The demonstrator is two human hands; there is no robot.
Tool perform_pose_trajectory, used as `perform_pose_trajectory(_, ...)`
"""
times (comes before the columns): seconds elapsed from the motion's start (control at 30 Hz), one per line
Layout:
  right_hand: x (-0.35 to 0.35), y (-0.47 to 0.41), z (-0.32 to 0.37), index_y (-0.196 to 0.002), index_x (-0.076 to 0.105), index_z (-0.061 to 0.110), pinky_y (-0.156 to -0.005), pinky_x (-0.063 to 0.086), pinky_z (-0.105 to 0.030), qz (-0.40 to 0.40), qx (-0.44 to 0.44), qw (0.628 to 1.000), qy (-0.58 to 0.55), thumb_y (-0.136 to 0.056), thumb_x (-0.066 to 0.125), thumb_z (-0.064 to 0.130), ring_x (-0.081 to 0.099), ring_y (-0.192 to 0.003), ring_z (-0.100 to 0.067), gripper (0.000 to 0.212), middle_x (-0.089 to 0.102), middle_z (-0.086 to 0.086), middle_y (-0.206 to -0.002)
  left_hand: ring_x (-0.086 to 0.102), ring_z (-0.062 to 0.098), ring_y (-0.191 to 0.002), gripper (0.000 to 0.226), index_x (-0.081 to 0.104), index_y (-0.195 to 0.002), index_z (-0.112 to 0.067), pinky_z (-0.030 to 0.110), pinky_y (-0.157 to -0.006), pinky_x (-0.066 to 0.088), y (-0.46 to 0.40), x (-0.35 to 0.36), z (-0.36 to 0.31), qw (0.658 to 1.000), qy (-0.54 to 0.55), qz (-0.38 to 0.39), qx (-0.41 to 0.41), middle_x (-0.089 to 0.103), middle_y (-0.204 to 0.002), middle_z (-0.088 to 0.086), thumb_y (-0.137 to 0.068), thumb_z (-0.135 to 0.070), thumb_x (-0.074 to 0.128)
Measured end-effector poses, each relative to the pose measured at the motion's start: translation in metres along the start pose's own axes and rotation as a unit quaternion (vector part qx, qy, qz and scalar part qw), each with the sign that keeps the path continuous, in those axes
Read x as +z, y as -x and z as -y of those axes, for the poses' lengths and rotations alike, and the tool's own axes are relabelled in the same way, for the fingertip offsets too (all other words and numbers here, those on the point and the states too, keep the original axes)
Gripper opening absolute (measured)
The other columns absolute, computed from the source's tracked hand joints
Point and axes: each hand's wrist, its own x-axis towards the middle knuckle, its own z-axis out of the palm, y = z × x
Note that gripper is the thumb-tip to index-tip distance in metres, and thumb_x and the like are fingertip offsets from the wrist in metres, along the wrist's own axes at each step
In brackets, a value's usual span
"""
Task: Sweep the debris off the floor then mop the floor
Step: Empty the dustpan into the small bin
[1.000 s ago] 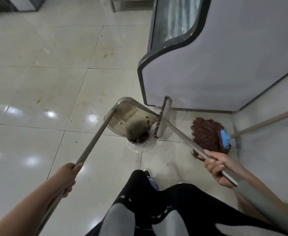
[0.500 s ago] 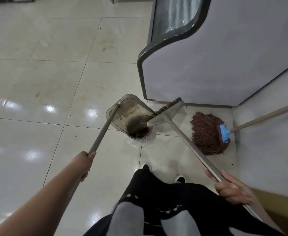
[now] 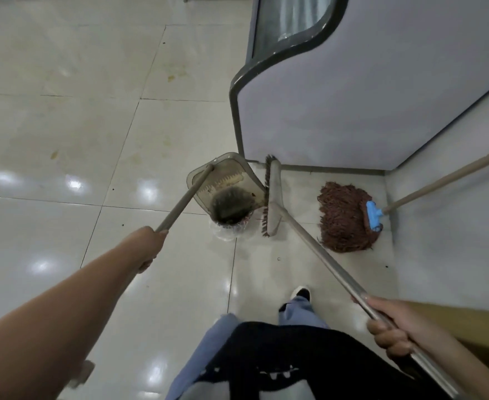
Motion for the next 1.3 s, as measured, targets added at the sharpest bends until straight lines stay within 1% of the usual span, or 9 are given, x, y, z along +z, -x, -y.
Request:
perform_pose_trajectory(0.1,0.024,0.000,-0.034,-0.068,0.039,0.009,-0.026,0.022,-0.003,-0.079,-0.031,0.995,0.043,-0.098,0.041,0.026,0.022,-0.016,-0.008,0.034,0.032,-0.003,-0.029,0.035,0.017,-0.043,0.045,0.038,-0.068,-0.001,0.020,-0.043,0.030,-0.018,-0.002,0.020,1.000,0.017,-0.001,0.003,0.041,-0.057,0.009,-0.099,-0.033,0.037)
perform_pose_trajectory(0.37,0.066,0.012,-0.113,-0.090,0.053,0.011,-0.031,0.025,-0.008,-0.125,-0.029,0.988,0.083,-0.097,0.049,0.028,0.026,-0.024,-0.010,0.019,0.038,-0.005,-0.040,0.040,0.021,-0.039,0.046,0.040,-0.065,-0.001,0.026,-0.047,0.032,-0.034,-0.018,0.044,0.998,0.004,0.010,0.068,0.043,-0.048,0.011,-0.099,-0.033,0.036)
perform_pose_trajectory(0.47,0.075,0.002,-0.119,-0.090,0.050,0.011,-0.032,0.025,-0.008,-0.134,-0.039,0.985,0.097,-0.096,0.051,0.028,0.027,-0.024,-0.010,0.018,0.040,-0.005,-0.039,0.040,0.021,-0.037,0.049,0.041,-0.062,-0.001,0.026,-0.047,0.034,-0.035,-0.017,0.045,0.997,0.000,0.010,0.075,0.043,-0.037,0.009,-0.099,-0.032,0.036)
perform_pose_trajectory(0.6,0.086,-0.018,-0.103,-0.090,0.051,0.010,-0.032,0.026,-0.008,-0.157,-0.058,0.978,0.128,-0.098,0.048,0.024,0.029,-0.024,-0.009,0.016,0.041,-0.004,-0.036,0.037,0.018,-0.034,0.046,0.040,-0.063,-0.001,0.022,-0.042,0.033,-0.031,-0.012,0.045,0.997,0.002,0.014,0.074,0.043,-0.047,0.009,-0.099,-0.030,0.037)
perform_pose_trajectory(0.8,0.093,-0.057,-0.080,-0.086,0.050,0.010,-0.031,0.030,-0.010,-0.183,-0.095,0.966,0.158,-0.098,0.043,0.020,0.031,-0.022,-0.009,0.018,0.038,-0.008,-0.052,0.036,0.017,-0.026,0.045,0.040,-0.062,-0.005,0.023,-0.041,0.032,-0.028,-0.009,0.044,0.995,-0.043,0.013,0.089,0.043,-0.039,0.007,-0.100,-0.030,0.035)
perform_pose_trajectory(0.93,0.090,-0.084,-0.069,-0.074,0.045,0.010,-0.032,0.033,-0.013,-0.206,-0.109,0.957,0.175,-0.097,0.041,0.019,0.032,-0.022,-0.013,0.025,0.040,-0.007,-0.040,0.035,0.017,-0.019,0.047,0.040,-0.062,-0.005,0.024,-0.041,0.033,-0.024,-0.007,0.045,0.995,-0.060,0.013,0.080,0.040,-0.025,0.002,-0.099,-0.033,0.034)
perform_pose_trajectory(1.0,0.091,-0.097,-0.064,-0.073,0.043,0.010,-0.034,0.033,-0.015,-0.213,-0.101,0.952,0.195,-0.096,0.039,0.019,0.035,-0.026,-0.015,0.025,0.039,-0.005,-0.030,0.037,0.017,-0.022,0.047,0.041,-0.062,-0.004,0.024,-0.042,0.033,-0.023,-0.005,0.046,0.995,-0.054,0.013,0.078,0.042,-0.030,0.004,-0.099,-0.033,0.034)
perform_pose_trajectory(1.17,0.101,-0.116,-0.067,-0.074,0.044,0.005,-0.041,0.032,-0.022,-0.216,-0.064,0.945,0.238,-0.094,0.038,0.017,0.038,-0.037,-0.018,0.023,0.041,-0.006,-0.028,0.037,0.017,-0.028,0.048,0.039,-0.064,-0.003,0.024,-0.043,0.033,-0.017,0.000,0.046,0.997,-0.042,0.017,0.061,0.043,-0.047,0.010,-0.099,-0.035,0.035)
perform_pose_trajectory(1.3,0.111,-0.114,-0.067,-0.069,0.047,-0.001,-0.045,0.032,-0.027,-0.215,-0.029,0.937,0.274,-0.095,0.042,0.011,0.038,-0.043,-0.019,0.029,0.045,-0.009,-0.045,0.036,0.017,-0.033,0.049,0.038,-0.063,-0.004,0.023,-0.041,0.029,-0.014,-0.003,0.038,0.996,-0.058,0.017,0.060,0.041,-0.048,0.008,-0.100,-0.037,0.033)
